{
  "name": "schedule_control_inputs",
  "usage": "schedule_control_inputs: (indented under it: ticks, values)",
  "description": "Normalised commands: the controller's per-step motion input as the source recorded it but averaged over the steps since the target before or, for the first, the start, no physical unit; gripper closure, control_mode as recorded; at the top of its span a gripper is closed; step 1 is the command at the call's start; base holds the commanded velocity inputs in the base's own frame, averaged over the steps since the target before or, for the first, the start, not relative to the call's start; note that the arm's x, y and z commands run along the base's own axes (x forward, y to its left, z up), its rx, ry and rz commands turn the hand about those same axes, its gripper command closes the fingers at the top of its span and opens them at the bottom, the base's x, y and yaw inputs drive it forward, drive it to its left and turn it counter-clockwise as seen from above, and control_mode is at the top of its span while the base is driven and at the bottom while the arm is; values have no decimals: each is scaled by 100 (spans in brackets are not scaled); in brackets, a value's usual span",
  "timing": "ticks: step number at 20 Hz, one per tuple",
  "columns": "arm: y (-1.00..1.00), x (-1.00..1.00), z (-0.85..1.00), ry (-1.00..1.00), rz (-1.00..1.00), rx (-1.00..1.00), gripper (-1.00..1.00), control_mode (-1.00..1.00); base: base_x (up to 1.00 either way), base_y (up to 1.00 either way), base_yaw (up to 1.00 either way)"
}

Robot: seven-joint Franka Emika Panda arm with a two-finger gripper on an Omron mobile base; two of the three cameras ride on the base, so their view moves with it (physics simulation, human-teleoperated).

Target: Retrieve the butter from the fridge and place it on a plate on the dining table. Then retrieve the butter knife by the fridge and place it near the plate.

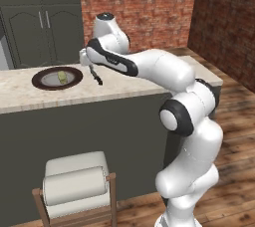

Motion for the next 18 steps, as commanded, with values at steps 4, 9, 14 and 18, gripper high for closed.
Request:
schedule_control_inputs:
  ticks: [4,9,14,18]
  values:
    - [-67,-100,26,3,0,0,-100,-100,0,0,0]
    - [-100,-100,12,0,1,-3,-100,-100,0,0,0]
    - [-100,-100,-9,-1,6,-3,-100,-100,0,0,0]
    - [-86,-100,-27,-5,6,0,-100,-100,0,0,0]
